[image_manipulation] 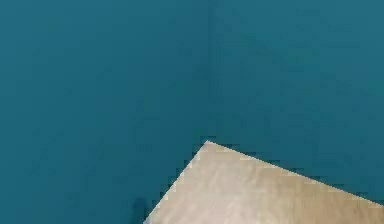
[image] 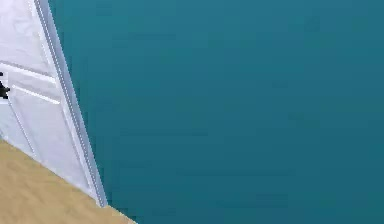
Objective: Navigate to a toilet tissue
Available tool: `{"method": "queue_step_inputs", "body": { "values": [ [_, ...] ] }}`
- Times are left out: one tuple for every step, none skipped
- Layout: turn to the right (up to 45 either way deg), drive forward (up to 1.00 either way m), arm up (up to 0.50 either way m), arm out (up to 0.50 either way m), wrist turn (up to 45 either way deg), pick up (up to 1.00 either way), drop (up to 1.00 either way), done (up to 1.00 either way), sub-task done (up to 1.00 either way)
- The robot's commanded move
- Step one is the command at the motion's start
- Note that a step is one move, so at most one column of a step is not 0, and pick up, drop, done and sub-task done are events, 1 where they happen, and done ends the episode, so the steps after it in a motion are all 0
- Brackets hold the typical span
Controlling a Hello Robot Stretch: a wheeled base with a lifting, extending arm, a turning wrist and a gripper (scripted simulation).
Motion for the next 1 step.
{"method": "queue_step_inputs", "body": {
  "values": [
    [-45.0,0.00,0.00,0.00,0.0,0.00,0.00,0.00,0.00]
  ]
}}
